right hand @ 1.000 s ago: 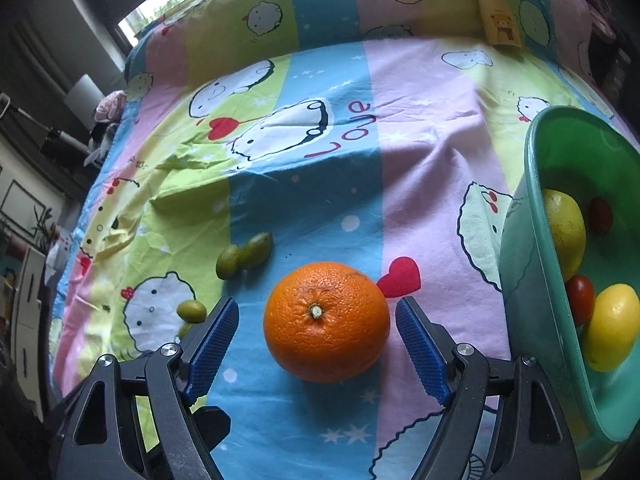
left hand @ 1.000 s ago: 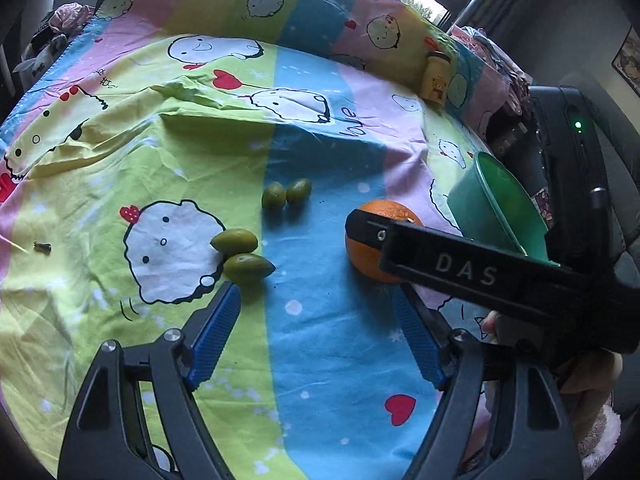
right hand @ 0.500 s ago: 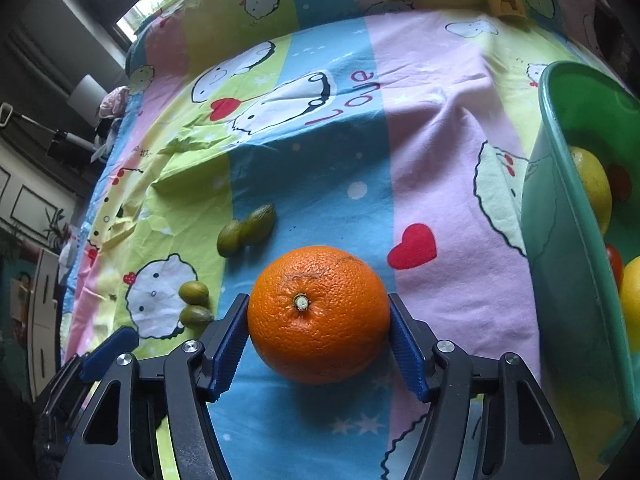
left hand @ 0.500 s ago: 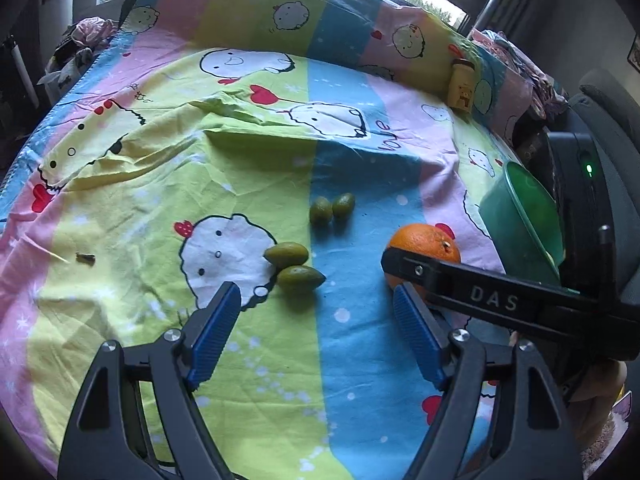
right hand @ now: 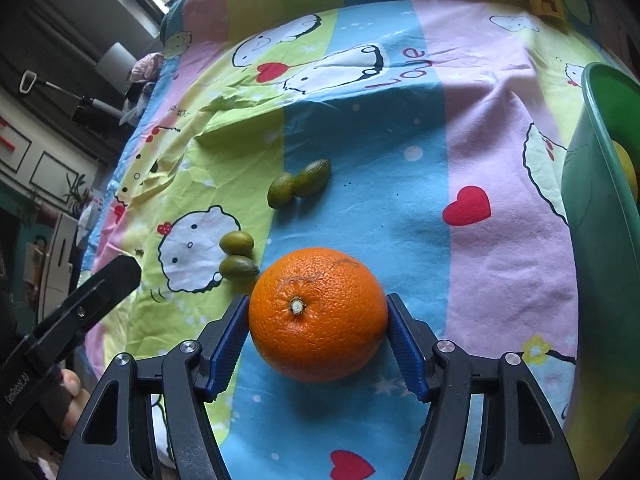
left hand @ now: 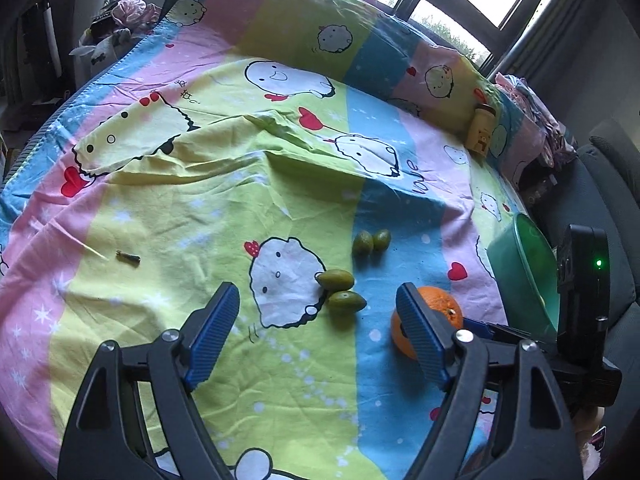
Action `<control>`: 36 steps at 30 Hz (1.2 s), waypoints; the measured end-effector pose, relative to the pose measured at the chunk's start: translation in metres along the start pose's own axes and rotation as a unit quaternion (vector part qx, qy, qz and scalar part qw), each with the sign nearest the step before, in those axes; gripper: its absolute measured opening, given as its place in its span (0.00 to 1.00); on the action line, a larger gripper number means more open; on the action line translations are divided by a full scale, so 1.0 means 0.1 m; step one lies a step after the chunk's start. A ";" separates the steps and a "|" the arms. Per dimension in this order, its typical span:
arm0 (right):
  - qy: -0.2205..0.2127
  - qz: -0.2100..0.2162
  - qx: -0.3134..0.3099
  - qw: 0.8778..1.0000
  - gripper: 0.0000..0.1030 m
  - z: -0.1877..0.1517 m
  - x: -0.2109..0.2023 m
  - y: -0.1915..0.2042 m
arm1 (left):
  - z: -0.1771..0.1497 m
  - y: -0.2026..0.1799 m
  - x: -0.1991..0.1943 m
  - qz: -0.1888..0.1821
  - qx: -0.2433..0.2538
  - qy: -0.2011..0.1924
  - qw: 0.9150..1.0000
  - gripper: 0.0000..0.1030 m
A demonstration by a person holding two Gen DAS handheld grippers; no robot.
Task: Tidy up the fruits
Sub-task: 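Close the right tool on the orange while the left tool presses it from above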
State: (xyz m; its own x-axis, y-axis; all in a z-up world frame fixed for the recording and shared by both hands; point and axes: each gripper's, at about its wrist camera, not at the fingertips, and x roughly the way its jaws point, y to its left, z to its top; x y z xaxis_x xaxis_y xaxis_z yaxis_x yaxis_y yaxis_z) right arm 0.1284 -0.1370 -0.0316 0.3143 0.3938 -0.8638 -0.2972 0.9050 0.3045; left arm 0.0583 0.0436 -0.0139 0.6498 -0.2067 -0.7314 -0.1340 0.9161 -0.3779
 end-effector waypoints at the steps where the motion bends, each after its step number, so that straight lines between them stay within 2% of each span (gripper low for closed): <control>1: -0.009 0.001 0.004 1.000 0.66 0.00 -0.05 -0.01 | 0.00 -0.03 0.01 -0.006 0.001 0.001 1.000 0.79; 5: -0.057 0.016 0.017 0.998 0.69 0.02 -0.29 -0.07 | -0.03 -0.13 0.04 -0.030 0.014 0.008 0.999 0.81; 9: -0.069 0.051 0.057 0.995 0.69 0.03 -0.36 -0.22 | -0.08 -0.25 0.12 -0.056 0.023 0.022 0.998 0.84; 15: -0.054 0.061 0.086 0.993 0.69 0.02 -0.27 -0.32 | -0.21 -0.51 0.26 -0.063 0.063 0.037 0.995 0.85; 20: -0.033 0.082 0.086 0.992 0.69 -0.02 -0.20 -0.34 | -0.30 -0.66 0.39 -0.062 0.089 0.053 0.993 0.85; 36: -0.007 0.088 0.085 0.992 0.69 -0.02 -0.03 -0.30 | -0.39 -0.72 0.61 -0.065 0.083 0.080 0.991 0.84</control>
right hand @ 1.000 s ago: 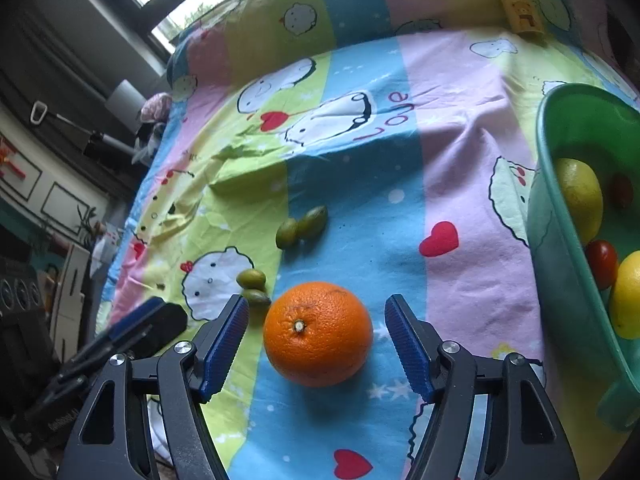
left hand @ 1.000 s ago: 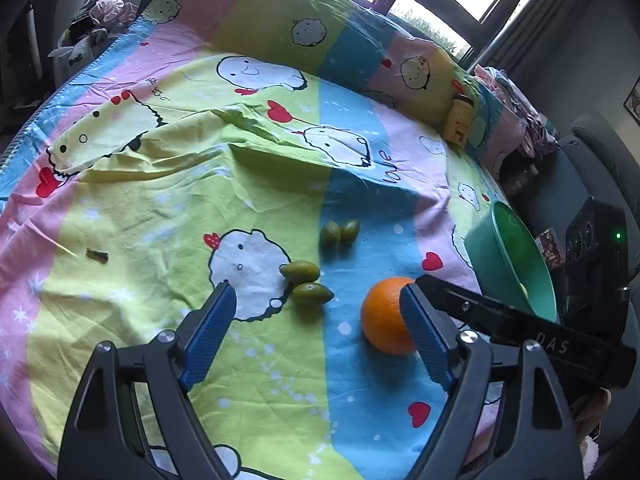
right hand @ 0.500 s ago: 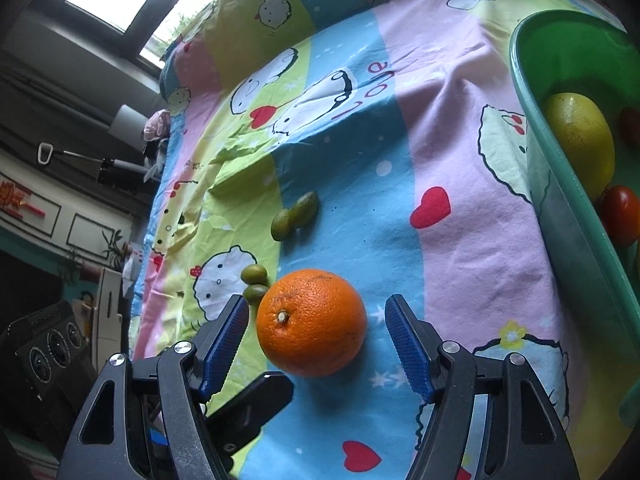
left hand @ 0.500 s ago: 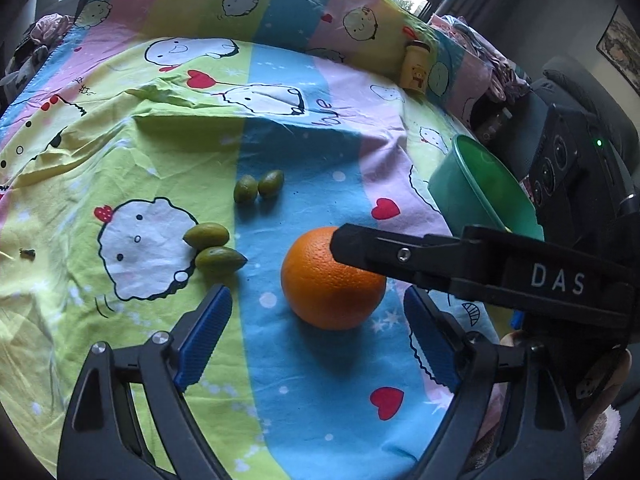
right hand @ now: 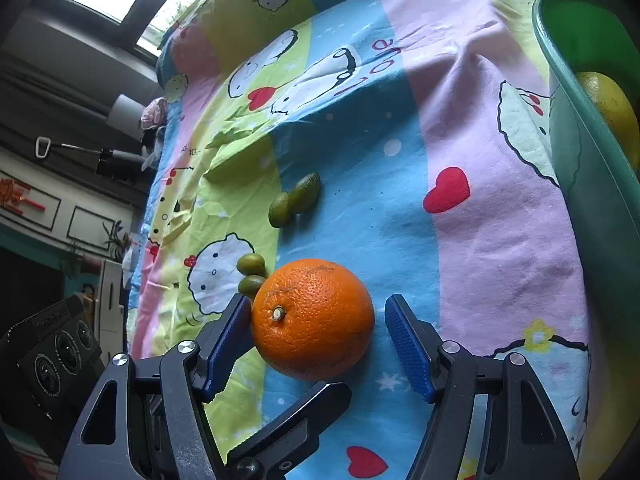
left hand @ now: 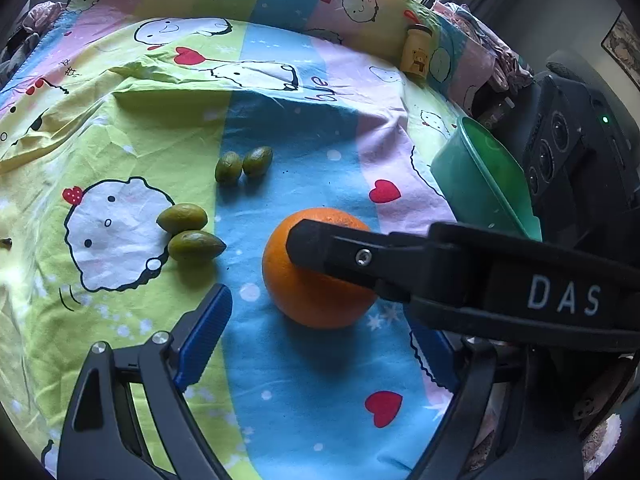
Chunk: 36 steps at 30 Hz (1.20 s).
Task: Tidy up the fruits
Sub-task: 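Close the right tool on the orange while the left tool presses it from above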
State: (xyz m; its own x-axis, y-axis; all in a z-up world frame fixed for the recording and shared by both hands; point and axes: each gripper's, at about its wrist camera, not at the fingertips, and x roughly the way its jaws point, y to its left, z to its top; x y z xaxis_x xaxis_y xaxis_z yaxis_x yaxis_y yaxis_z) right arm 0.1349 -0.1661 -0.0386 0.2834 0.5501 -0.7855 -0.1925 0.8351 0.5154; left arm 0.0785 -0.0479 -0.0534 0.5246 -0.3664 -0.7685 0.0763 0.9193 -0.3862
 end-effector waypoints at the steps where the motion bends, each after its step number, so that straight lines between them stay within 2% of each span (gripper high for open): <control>1: 0.001 0.000 0.000 1.000 0.69 0.00 0.00 0.00 | 0.00 0.00 0.01 0.000 -0.001 0.001 1.000 0.84; 13: 0.011 0.013 0.010 1.000 0.69 0.01 0.02 -0.04 | -0.01 0.00 0.03 -0.023 -0.009 0.008 1.000 0.78; 23: 0.014 0.016 0.012 1.000 0.69 0.02 0.03 -0.06 | -0.01 0.01 0.04 -0.021 -0.006 0.012 1.000 0.71; 36: 0.016 0.001 -0.006 1.000 0.69 0.01 0.04 -0.01 | -0.01 0.03 0.03 -0.026 -0.009 0.014 1.000 0.60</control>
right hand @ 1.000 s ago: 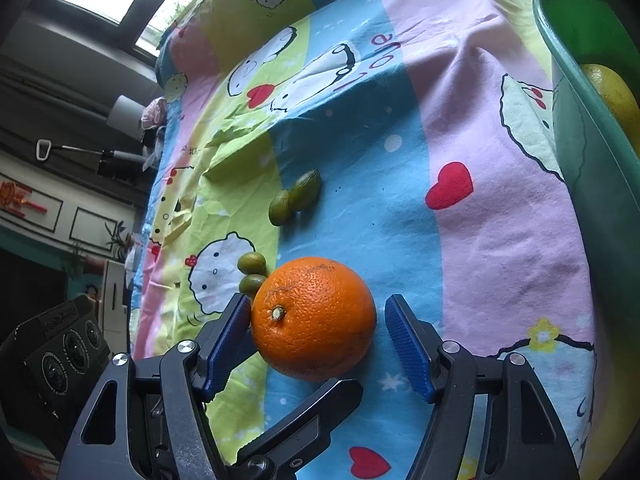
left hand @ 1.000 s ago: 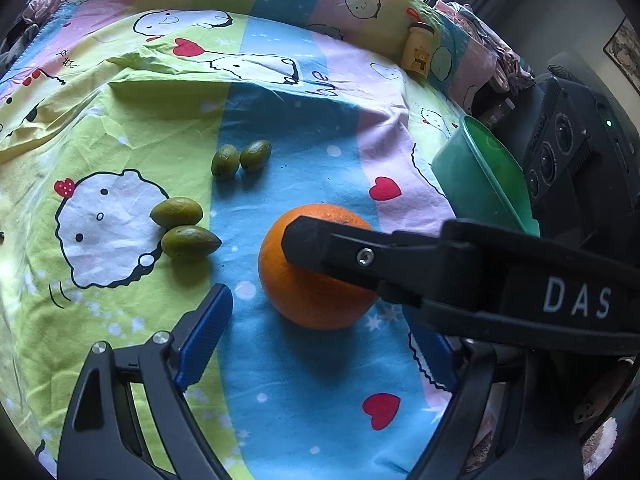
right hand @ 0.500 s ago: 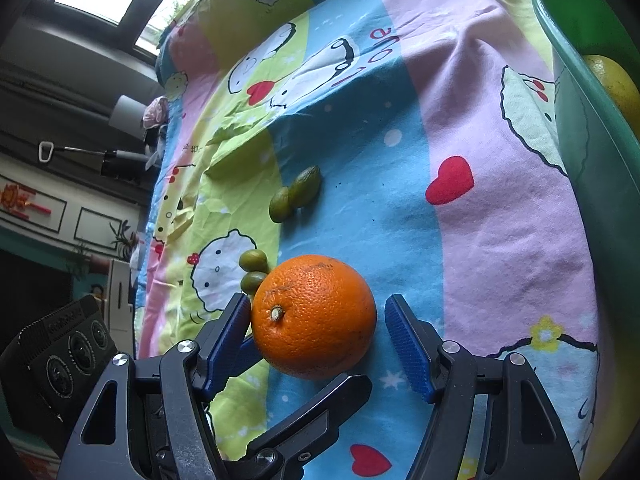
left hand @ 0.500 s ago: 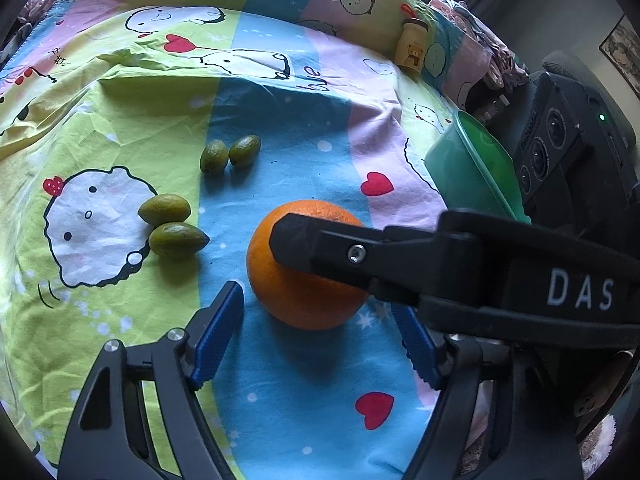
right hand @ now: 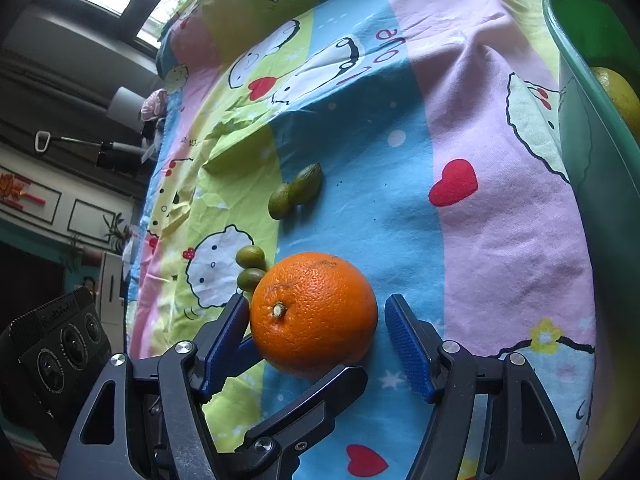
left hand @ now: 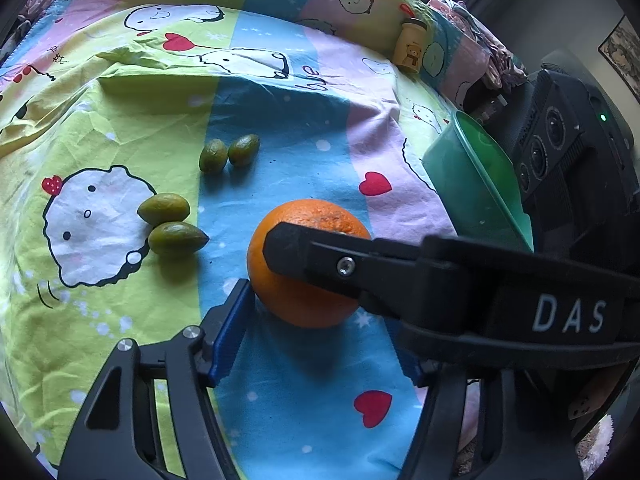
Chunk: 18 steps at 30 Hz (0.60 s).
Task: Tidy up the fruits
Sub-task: 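Close the right tool on the orange while the left tool presses it from above, then lift and carry the orange in the right tool over the green basin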
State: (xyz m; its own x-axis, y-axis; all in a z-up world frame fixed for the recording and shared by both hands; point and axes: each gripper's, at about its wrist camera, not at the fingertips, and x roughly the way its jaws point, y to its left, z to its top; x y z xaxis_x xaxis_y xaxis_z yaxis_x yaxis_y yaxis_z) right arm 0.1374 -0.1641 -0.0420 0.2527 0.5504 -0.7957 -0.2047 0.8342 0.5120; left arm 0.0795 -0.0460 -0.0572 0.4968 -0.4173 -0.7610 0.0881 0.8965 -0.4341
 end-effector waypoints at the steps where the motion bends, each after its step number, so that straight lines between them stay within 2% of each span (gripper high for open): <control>1: 0.001 -0.001 -0.002 1.000 0.69 0.00 0.00 0.00 | 0.00 0.00 0.00 0.002 -0.001 0.000 1.000 0.59; 12: 0.011 -0.006 -0.024 1.000 0.68 -0.02 0.04 0.08 | 0.00 -0.04 -0.01 0.009 0.004 -0.004 1.000 0.58; 18: -0.002 -0.009 -0.030 0.999 0.66 -0.04 -0.02 0.13 | 0.01 -0.10 -0.12 0.013 0.012 -0.020 1.000 0.57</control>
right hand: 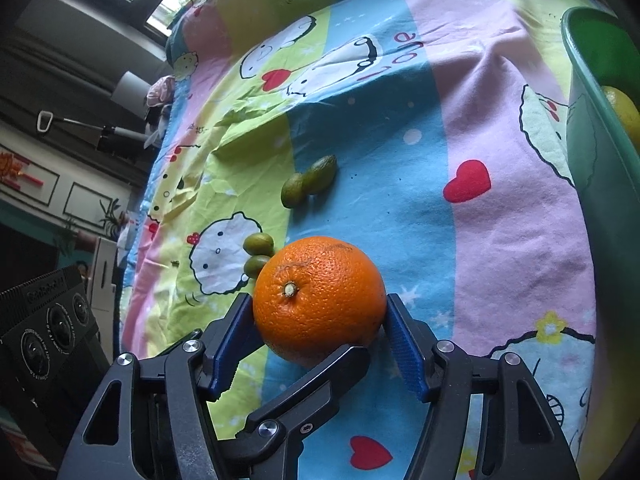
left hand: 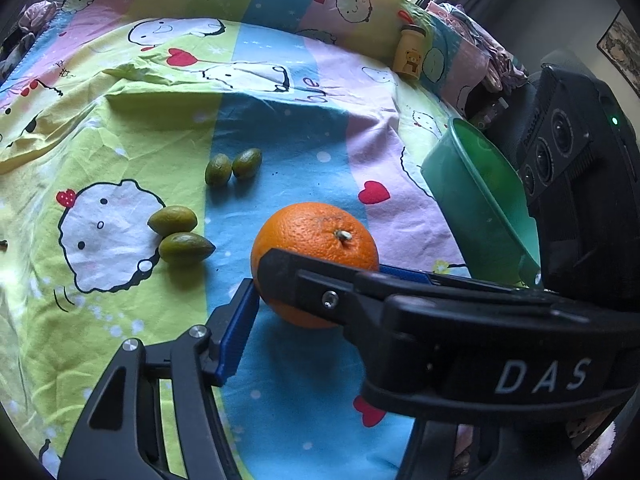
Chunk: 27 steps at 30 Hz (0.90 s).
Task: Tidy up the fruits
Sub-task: 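Lift and carry the orange in the right tool over the green basin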
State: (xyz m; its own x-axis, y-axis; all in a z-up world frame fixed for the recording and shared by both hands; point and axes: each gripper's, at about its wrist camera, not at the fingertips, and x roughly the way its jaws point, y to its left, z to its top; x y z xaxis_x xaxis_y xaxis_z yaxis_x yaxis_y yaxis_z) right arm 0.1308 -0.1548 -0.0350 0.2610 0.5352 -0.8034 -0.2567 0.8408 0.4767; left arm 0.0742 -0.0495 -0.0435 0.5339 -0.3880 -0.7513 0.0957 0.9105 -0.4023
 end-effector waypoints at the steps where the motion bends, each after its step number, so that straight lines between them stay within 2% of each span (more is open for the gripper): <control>1: -0.007 0.000 -0.004 1.000 0.66 0.00 -0.04 0.02 | 0.01 -0.03 -0.04 0.000 0.004 -0.007 1.000 0.57; 7: -0.063 -0.002 -0.033 0.997 0.66 0.01 -0.41 0.16 | 0.11 -0.25 -0.29 -0.008 0.035 -0.057 0.998 0.57; 13: -0.122 0.007 -0.033 0.992 0.66 0.04 -0.84 0.10 | 0.26 -0.62 -0.41 -0.014 0.080 -0.094 0.992 0.57; 20: -0.180 0.000 0.006 0.984 0.66 0.05 -1.30 -0.23 | 0.41 -1.10 -0.29 -0.045 0.131 -0.099 0.985 0.57; 27: -0.212 -0.016 0.065 0.975 0.66 0.00 -1.61 -0.68 | 0.51 -1.55 0.01 -0.081 0.168 -0.073 0.980 0.57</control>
State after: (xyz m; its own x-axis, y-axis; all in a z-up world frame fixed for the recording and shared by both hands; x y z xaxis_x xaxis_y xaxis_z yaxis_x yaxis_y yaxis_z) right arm 0.1064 -0.2979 0.0621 0.6351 0.4711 -0.6122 -0.1297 0.8463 0.5167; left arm 0.1026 -0.1834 0.0446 0.6006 -0.5288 -0.5997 0.4475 0.8439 -0.2959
